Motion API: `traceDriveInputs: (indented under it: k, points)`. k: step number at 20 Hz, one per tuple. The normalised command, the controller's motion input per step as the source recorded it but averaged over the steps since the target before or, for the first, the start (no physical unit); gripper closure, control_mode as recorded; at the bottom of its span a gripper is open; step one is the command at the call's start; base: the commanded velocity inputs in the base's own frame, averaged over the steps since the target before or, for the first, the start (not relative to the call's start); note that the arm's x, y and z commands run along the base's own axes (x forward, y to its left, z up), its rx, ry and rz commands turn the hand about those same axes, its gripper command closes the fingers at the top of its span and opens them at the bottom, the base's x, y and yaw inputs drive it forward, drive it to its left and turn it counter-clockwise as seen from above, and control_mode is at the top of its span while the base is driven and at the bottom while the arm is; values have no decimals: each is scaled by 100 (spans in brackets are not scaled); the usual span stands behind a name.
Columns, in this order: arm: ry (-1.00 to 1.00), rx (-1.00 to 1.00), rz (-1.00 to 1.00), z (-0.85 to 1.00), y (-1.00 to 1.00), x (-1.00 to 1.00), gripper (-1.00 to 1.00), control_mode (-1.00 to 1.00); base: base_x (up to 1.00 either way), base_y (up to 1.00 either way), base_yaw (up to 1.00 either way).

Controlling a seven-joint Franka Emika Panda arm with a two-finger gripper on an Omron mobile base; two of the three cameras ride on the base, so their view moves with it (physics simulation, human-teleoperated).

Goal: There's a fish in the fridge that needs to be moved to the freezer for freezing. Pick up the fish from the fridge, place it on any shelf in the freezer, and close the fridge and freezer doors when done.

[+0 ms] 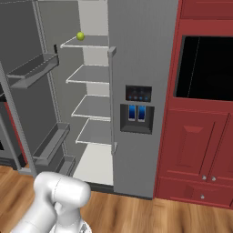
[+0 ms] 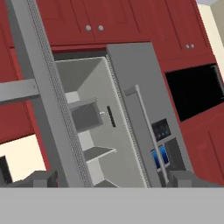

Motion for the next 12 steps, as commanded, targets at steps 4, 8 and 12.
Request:
traceDriveInputs:
  k: [4,8,12]
  points:
    - [0,-6,-8,-13,25,46,-100,-100,0,0,0]
    - [1,-8,-7,-19,36,35,-100,-100,0,0,0]
    - [6,-2,-8,-49,29,24,-100,-100,0,0,0]
